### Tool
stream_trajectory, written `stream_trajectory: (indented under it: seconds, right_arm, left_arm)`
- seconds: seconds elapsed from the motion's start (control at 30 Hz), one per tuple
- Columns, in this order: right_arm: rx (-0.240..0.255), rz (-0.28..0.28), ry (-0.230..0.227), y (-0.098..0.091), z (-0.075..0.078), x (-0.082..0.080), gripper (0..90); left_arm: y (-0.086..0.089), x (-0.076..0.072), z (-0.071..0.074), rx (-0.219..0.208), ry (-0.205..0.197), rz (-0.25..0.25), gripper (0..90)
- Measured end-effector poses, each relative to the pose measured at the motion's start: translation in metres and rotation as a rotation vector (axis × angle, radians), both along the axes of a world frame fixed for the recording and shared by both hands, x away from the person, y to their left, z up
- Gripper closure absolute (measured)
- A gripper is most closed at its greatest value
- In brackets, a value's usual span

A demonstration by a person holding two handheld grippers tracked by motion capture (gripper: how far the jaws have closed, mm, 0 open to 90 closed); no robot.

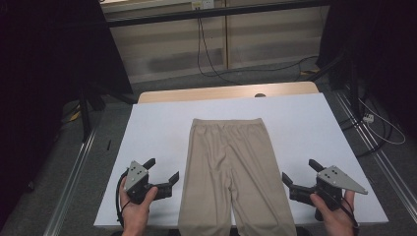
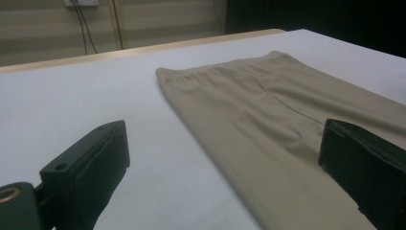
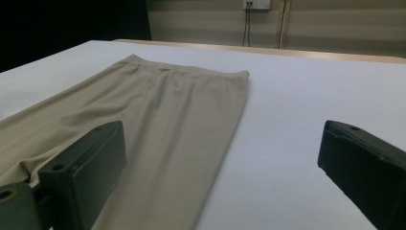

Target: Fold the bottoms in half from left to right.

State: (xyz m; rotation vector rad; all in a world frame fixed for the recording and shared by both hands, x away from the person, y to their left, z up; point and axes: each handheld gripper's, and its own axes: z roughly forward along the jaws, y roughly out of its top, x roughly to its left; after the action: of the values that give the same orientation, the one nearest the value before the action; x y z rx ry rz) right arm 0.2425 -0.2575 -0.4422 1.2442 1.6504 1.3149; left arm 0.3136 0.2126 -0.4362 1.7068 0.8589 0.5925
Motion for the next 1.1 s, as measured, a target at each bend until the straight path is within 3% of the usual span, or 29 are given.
stream_trajectory:
  seconds: [0.23, 0.33, 0.6, 0.77, 0.97, 1.0, 1.1]
  right_arm:
    - [-0.003, 0.024, 0.012, 0.003, 0.000, -0.001, 1.8]
    - [-0.004, 0.063, 0.004, 0.007, 0.000, -0.003, 1.3]
    - [-0.010, 0.123, 0.053, 0.027, -0.003, 0.000, 2.0]
    - [0.005, 0.161, 0.073, 0.039, -0.003, 0.001, 2.5]
    - [-0.026, 0.221, 0.083, 0.062, -0.004, 0.000, 3.0]
    - [-0.042, 0.257, 0.090, 0.073, -0.004, 0.000, 3.3]
    - [-0.058, 0.290, 0.092, 0.083, -0.004, -0.001, 3.9]
  left_arm:
    - [0.003, 0.001, 0.002, 0.006, 0.017, 0.014, 3.7]
    - [0.005, 0.002, 0.004, -0.001, 0.019, 0.026, 3.8]
    - [0.000, 0.007, 0.004, 0.015, 0.042, -0.048, 5.0]
    - [-0.004, 0.013, 0.003, 0.023, 0.049, -0.019, 6.1]
    - [-0.008, 0.018, 0.003, 0.031, 0.084, -0.071, 7.2]
    - [-0.008, 0.019, 0.004, 0.022, 0.088, -0.096, 7.2]
    - [-0.008, 0.022, 0.004, 0.007, 0.106, -0.109, 7.3]
